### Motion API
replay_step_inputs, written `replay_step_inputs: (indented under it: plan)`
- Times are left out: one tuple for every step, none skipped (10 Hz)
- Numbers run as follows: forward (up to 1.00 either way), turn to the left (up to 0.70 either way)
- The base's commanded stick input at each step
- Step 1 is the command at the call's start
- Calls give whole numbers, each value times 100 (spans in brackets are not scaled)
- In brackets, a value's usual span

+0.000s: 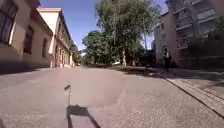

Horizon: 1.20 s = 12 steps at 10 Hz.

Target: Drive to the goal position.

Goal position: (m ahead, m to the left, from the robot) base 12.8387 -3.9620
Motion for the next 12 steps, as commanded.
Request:
replay_step_inputs:
  plan:
    - [70, 0]
    - [70, 0]
    - [70, 0]
    - [70, 0]
    - [70, 0]
    - [70, 0]
    - [70, 0]
    - [70, 0]
    - [70, 0]
    - [70, 0]
    - [70, 0]
    - [70, 0]
